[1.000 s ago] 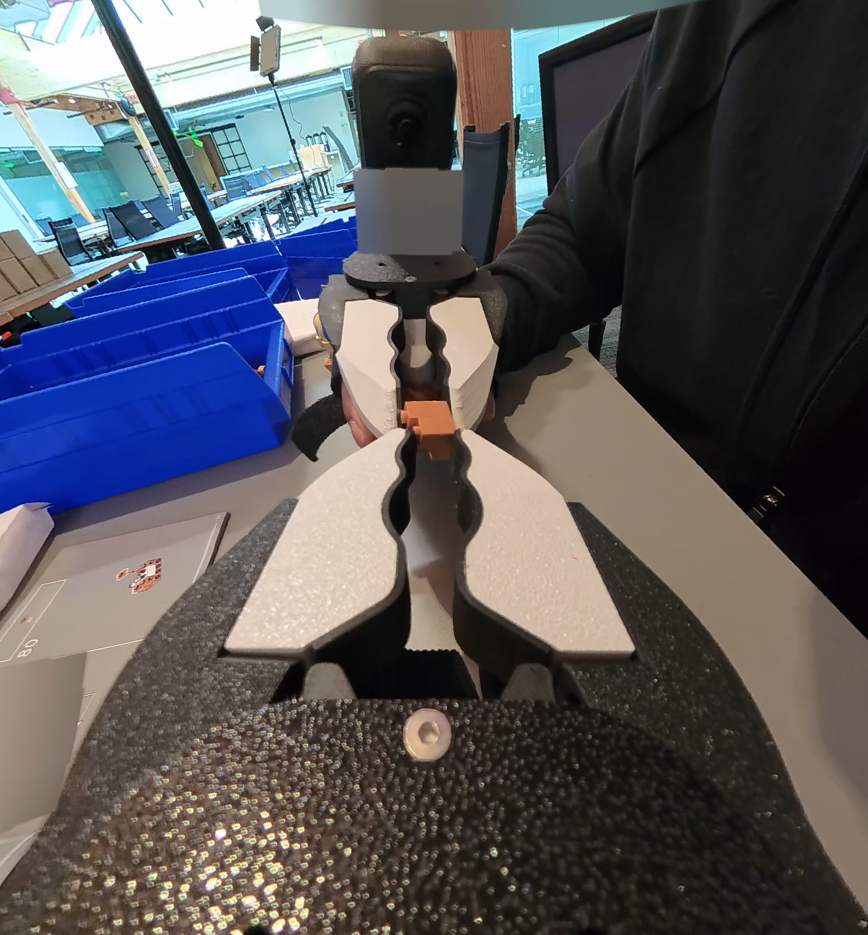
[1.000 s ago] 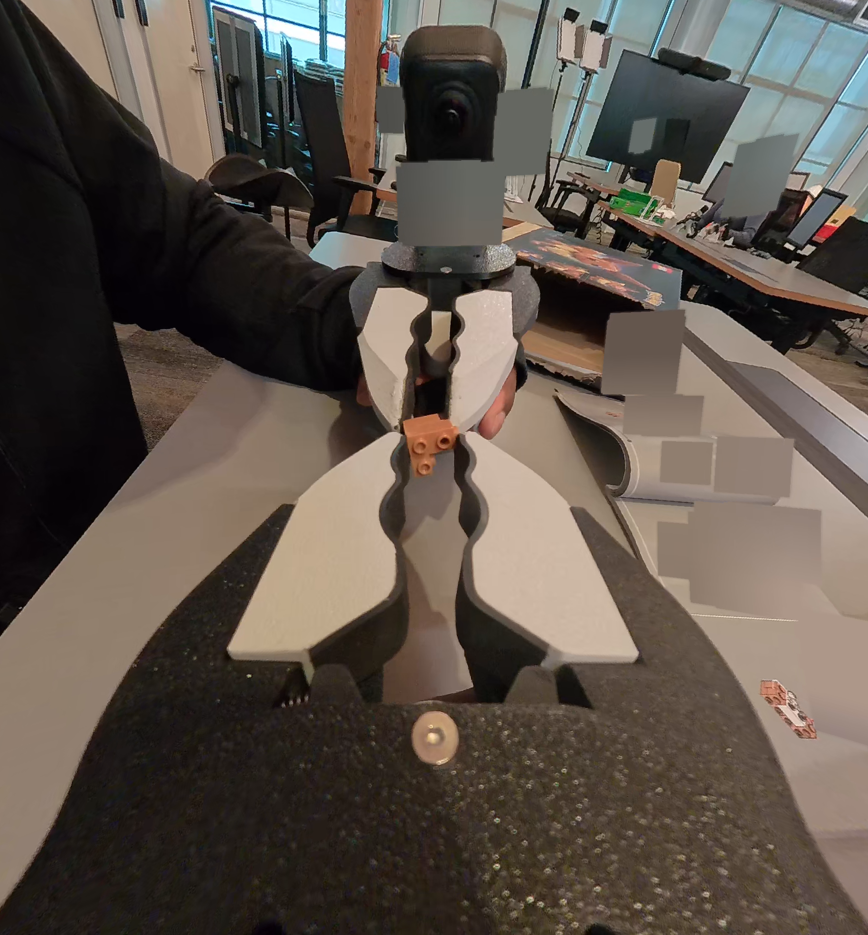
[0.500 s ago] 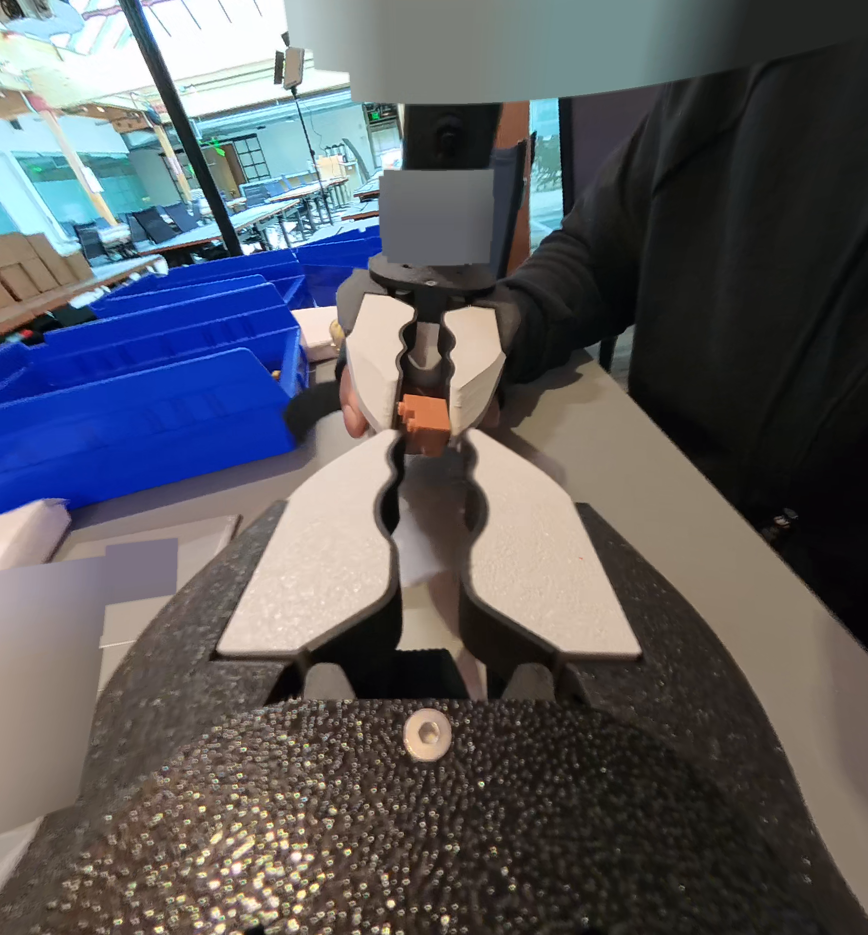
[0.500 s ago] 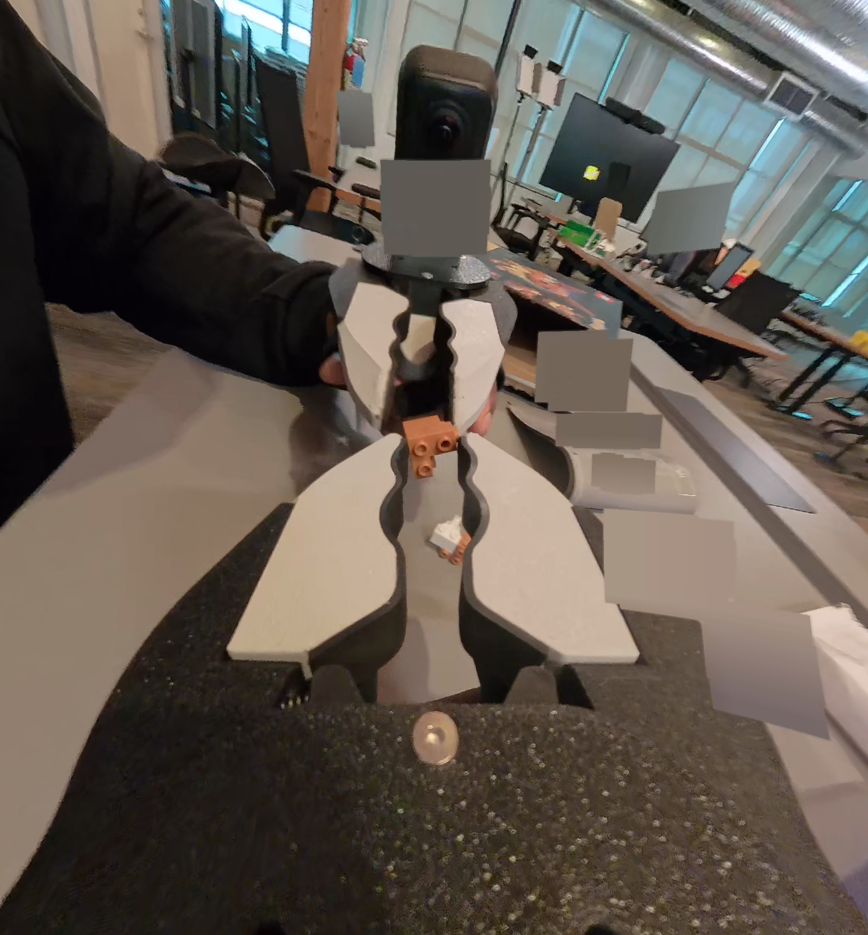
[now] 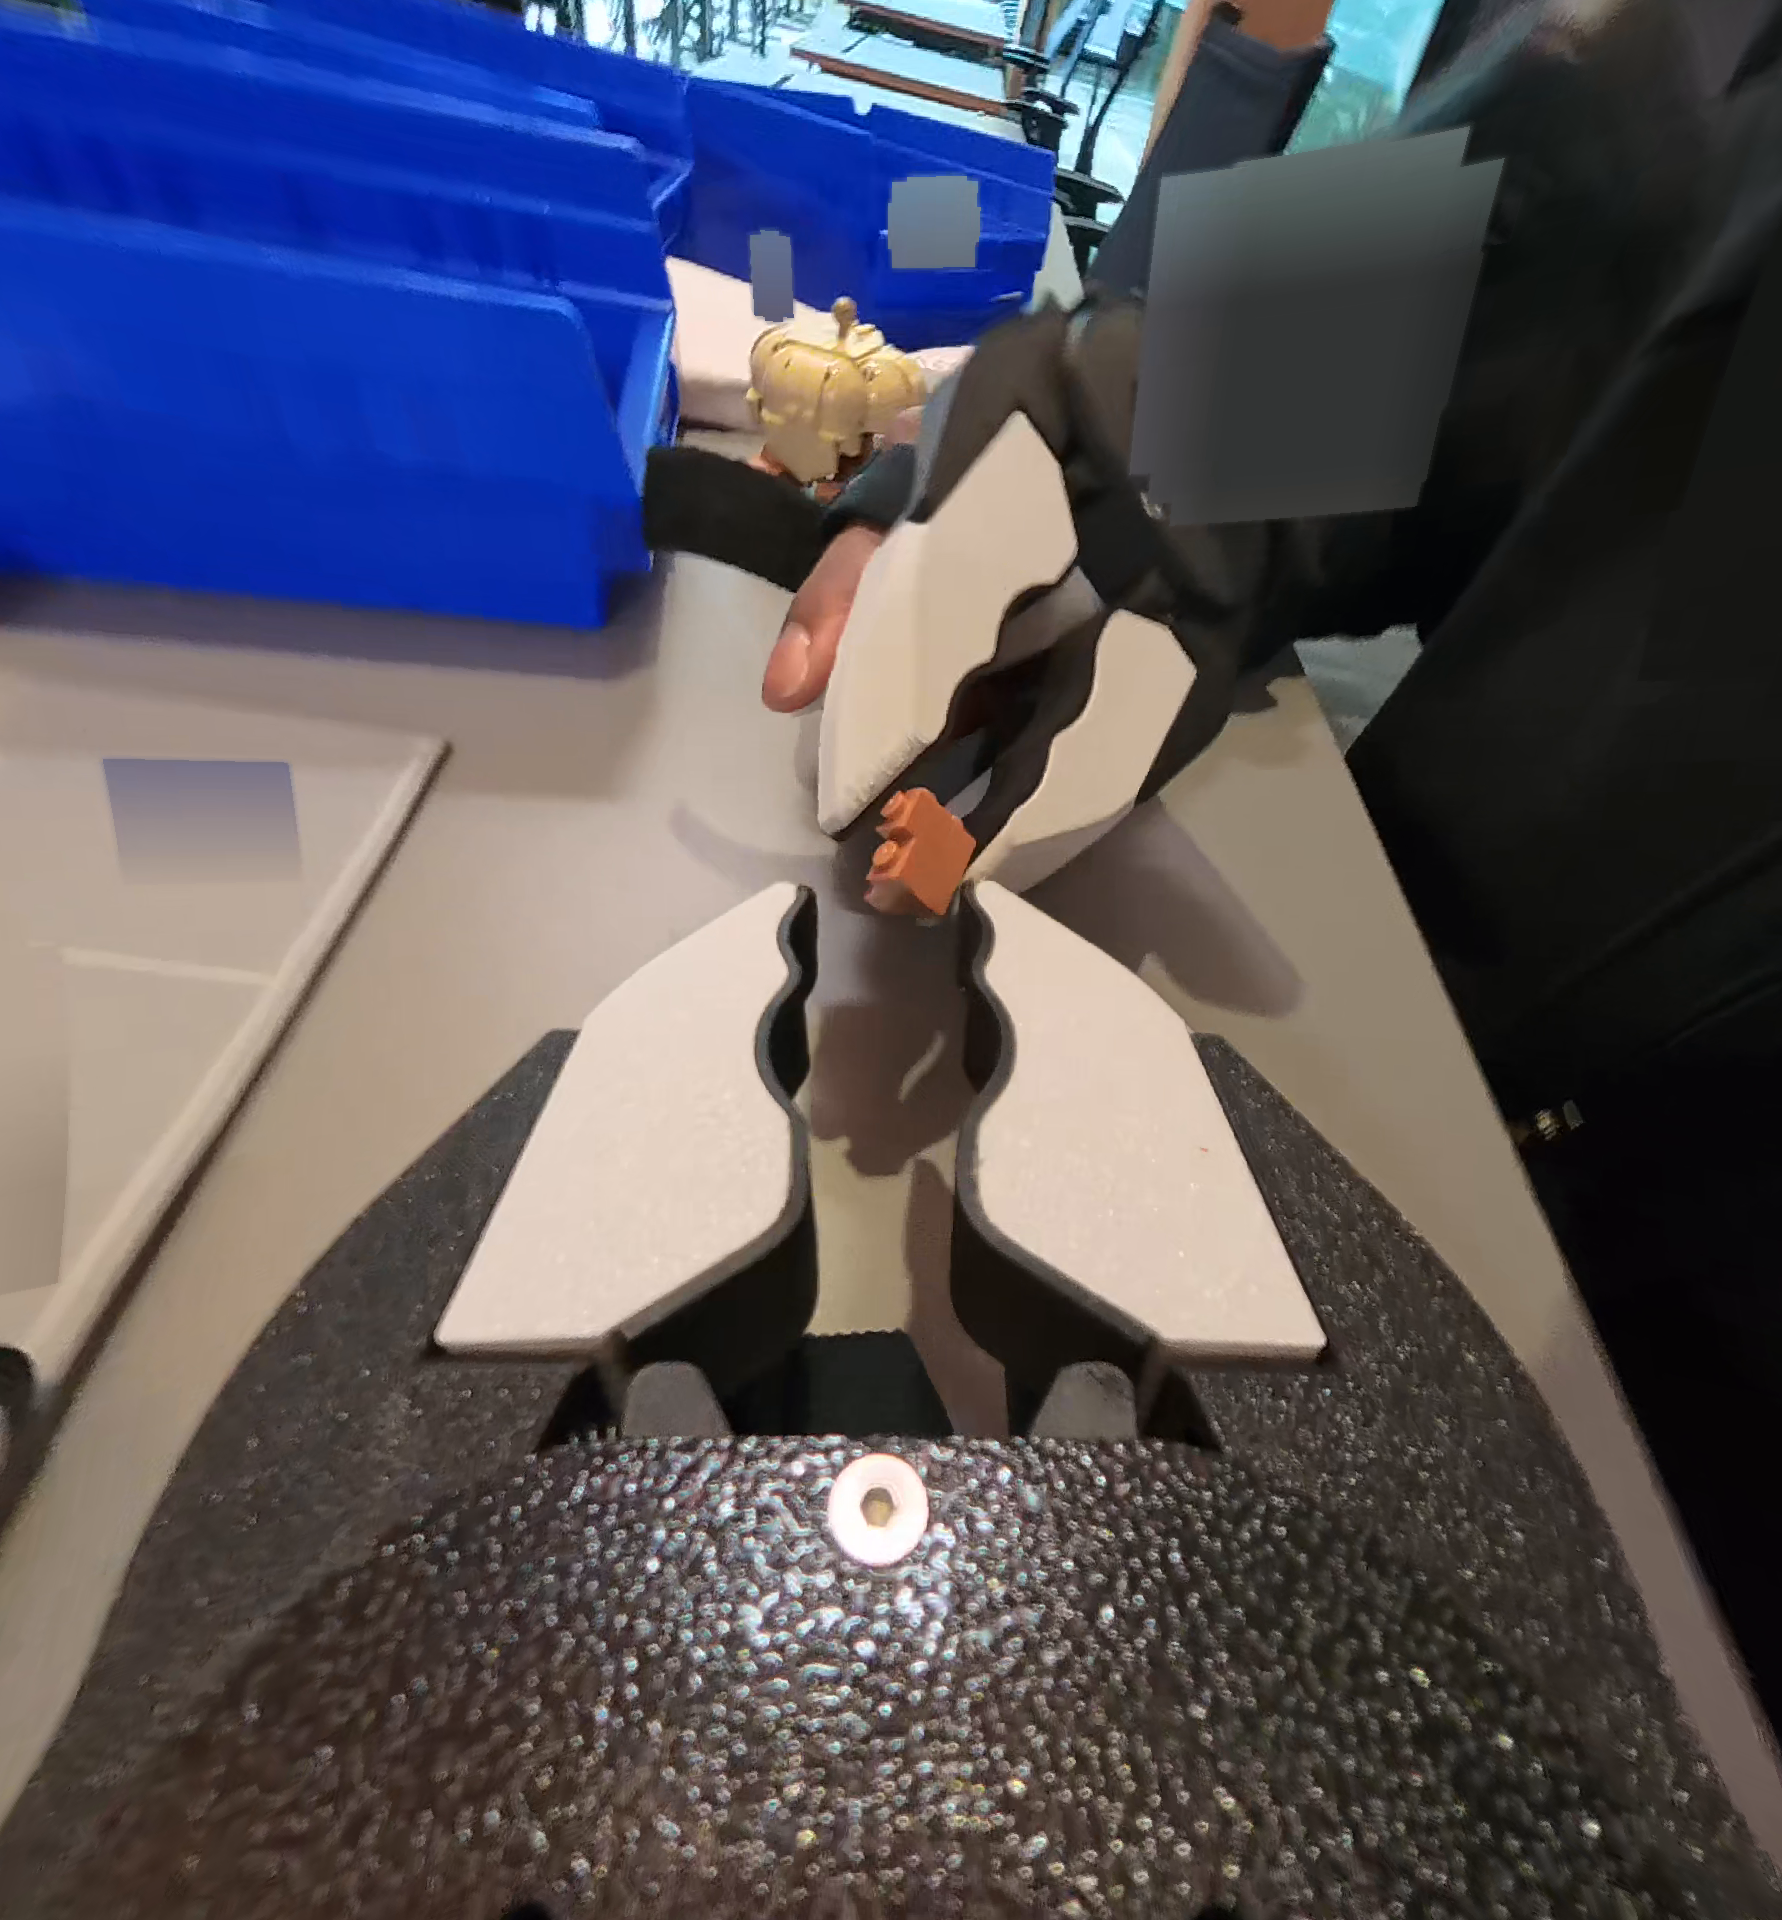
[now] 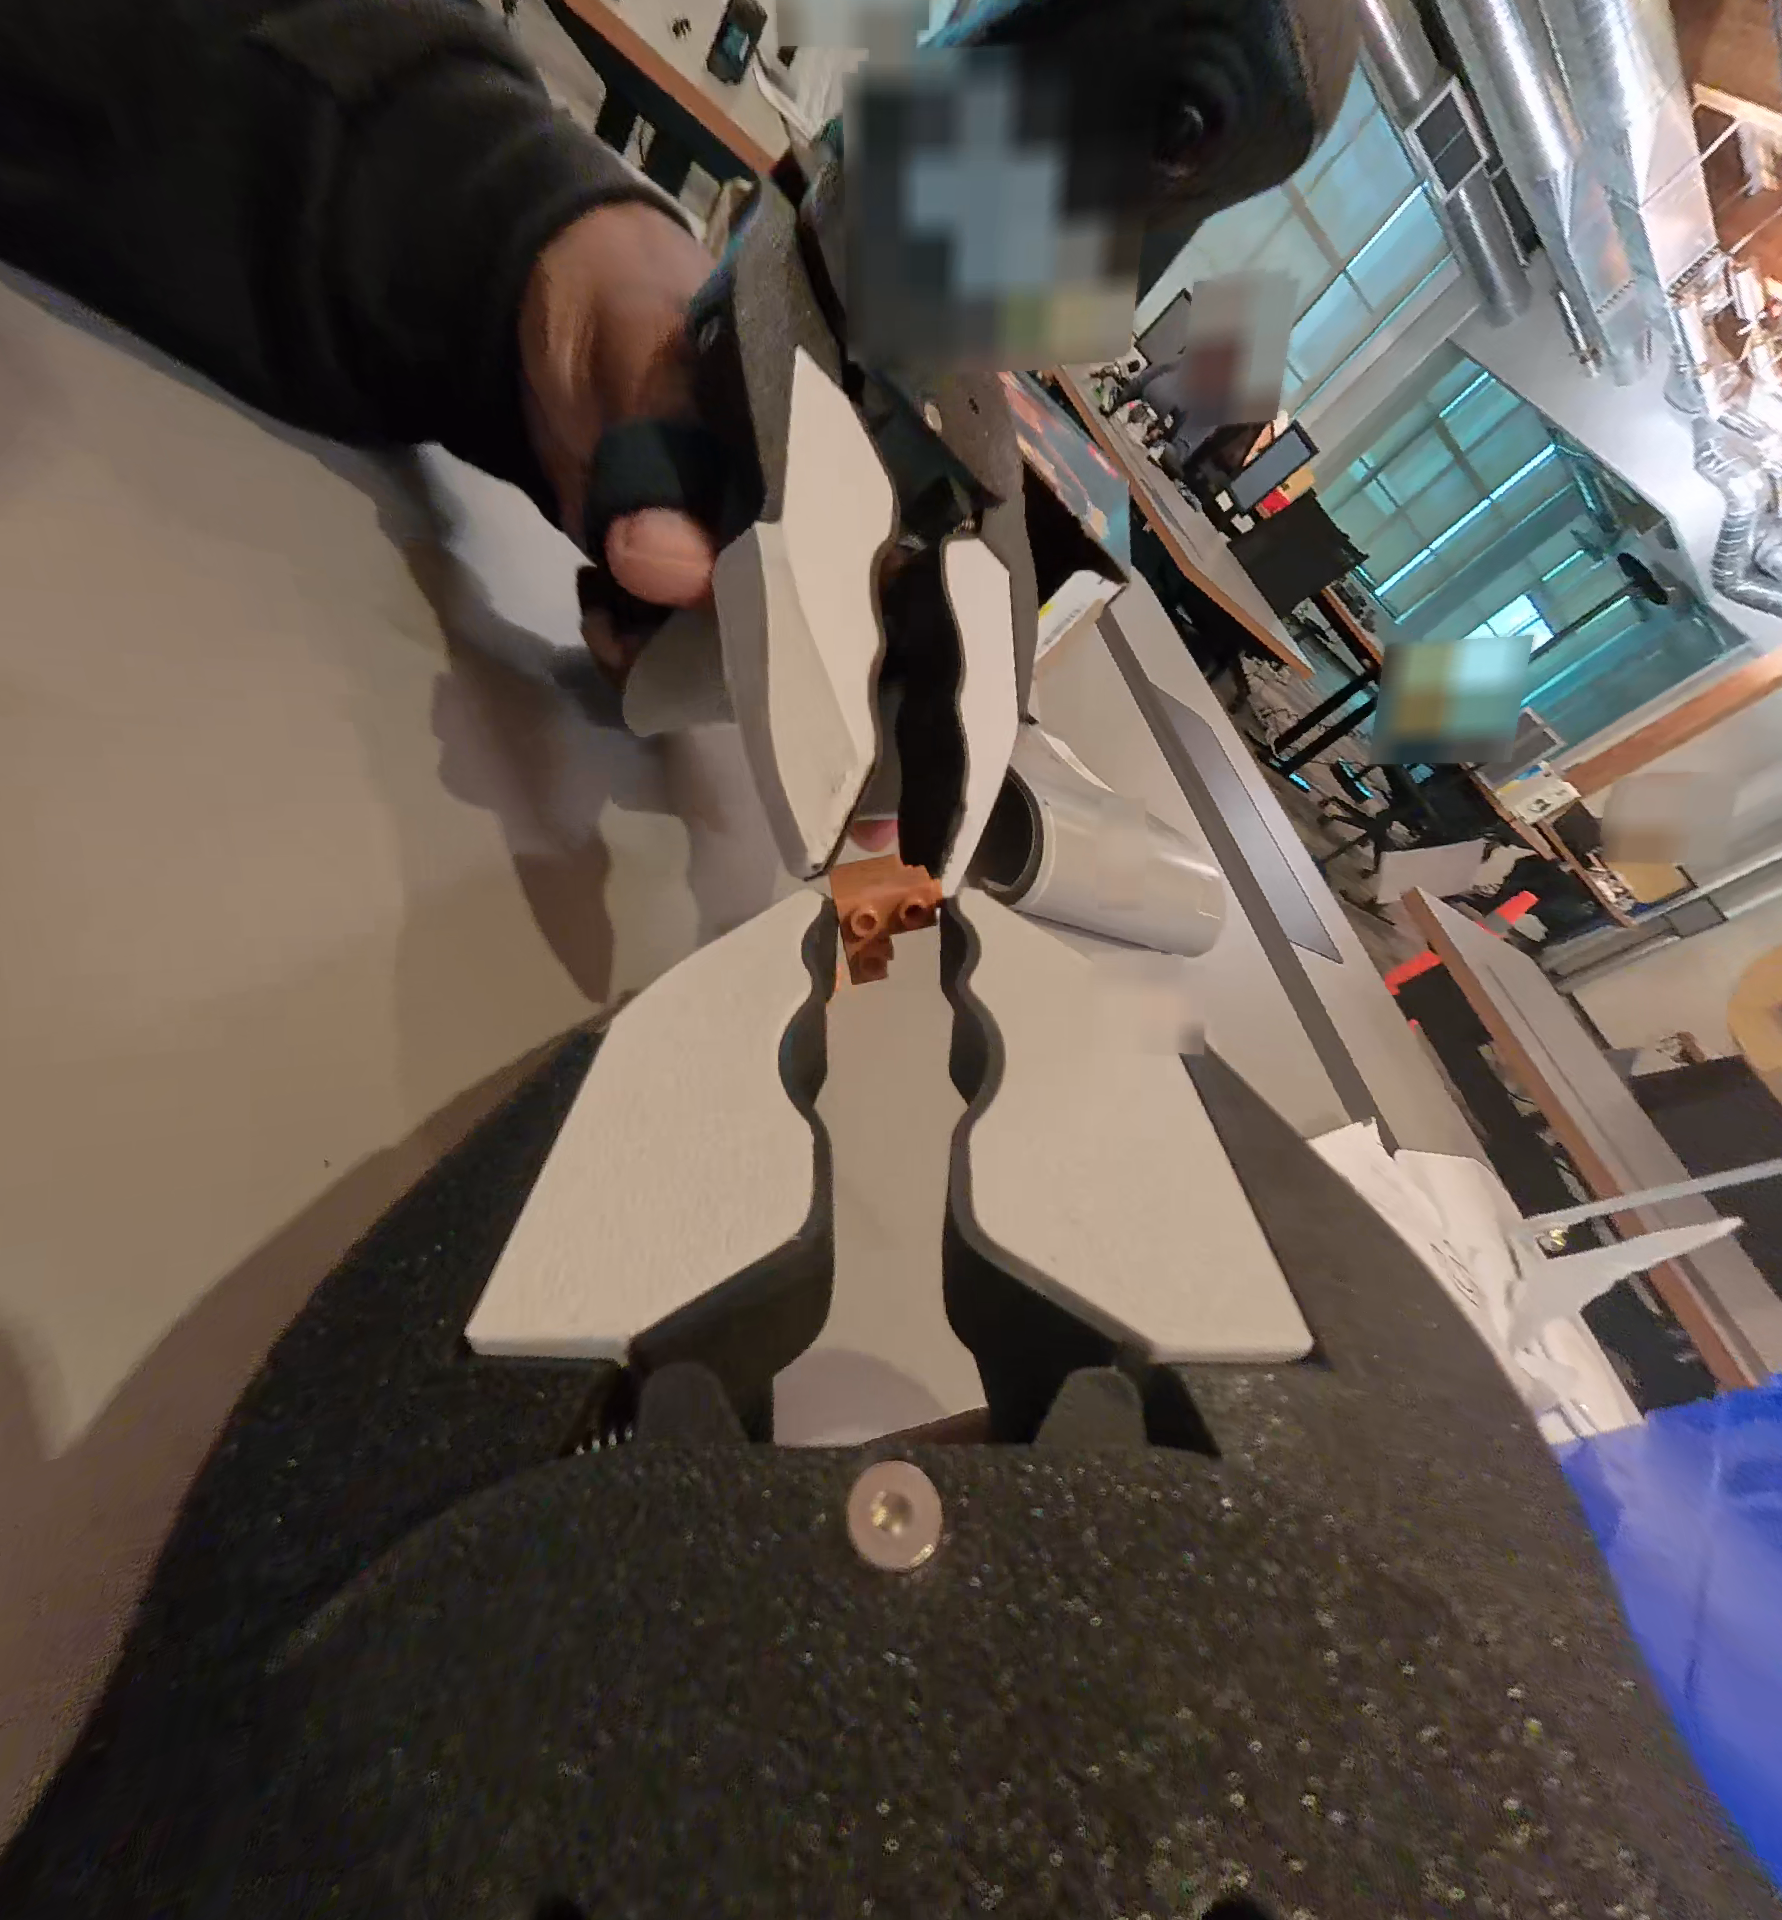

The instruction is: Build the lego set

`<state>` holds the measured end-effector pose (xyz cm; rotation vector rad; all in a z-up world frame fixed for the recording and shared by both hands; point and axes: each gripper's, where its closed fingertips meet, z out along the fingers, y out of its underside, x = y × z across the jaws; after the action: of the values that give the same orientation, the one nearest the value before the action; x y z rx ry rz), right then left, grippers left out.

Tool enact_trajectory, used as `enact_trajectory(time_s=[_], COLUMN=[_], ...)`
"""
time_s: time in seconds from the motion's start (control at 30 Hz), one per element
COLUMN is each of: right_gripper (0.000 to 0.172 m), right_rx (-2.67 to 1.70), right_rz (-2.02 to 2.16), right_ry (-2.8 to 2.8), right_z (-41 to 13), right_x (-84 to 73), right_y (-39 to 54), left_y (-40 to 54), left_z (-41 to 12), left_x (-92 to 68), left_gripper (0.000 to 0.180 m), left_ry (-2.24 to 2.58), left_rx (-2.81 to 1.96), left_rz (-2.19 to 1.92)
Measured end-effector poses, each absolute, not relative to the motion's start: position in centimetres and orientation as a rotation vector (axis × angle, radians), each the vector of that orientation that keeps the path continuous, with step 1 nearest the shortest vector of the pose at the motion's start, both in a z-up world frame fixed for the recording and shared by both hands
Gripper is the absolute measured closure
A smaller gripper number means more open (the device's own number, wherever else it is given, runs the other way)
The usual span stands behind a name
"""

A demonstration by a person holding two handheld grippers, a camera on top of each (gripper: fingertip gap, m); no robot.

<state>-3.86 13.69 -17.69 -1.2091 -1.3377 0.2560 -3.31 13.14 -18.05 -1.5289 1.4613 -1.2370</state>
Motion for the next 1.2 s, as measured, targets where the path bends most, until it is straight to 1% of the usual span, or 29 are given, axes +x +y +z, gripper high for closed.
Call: enact_trajectory(time_s=[0.13, 0.4, 0.57, 0.93, 1.07, 1.2], right_gripper=[0.153, 0.153, 0.153, 0.153, 0.153, 0.153], right_rx=[-1.234, -1.243, -1.249, -1.234, -1.224, -1.210], right_rz=[0.178, 0.035, -0.040, -0.182, -0.235, -0.261], right_ry=[-1.355, -1.355, -1.360, -1.372, -1.379, -1.384], right_z=[-18.7, -19.4, -19.8, -20.3, -20.4, -20.4], right_x=[-3.7, -3.6, -3.6, -3.7, -3.7, -3.8], right_y=[14.4, 15.5, 16.1, 16.7, 16.9, 16.8], left_y=[13.3, 14.5, 14.4, 15.1, 15.1, 15.3], left_z=[-18.1, -20.0, -19.5, -20.1, -20.2, -20.4], left_x=[-3.2, -3.2, -2.9, -2.8, -2.7, -2.7], left_gripper=[0.155, 0.154, 0.153, 0.153, 0.148, 0.152], left_ry=[1.398, 1.345, 1.285, 1.220, 1.188, 1.177], left_rx=[-1.620, -1.788, -1.811, -1.872, -1.893, -1.900], left_rz=[-1.309, -1.177, -1.212, -1.146, -1.183, -1.157])
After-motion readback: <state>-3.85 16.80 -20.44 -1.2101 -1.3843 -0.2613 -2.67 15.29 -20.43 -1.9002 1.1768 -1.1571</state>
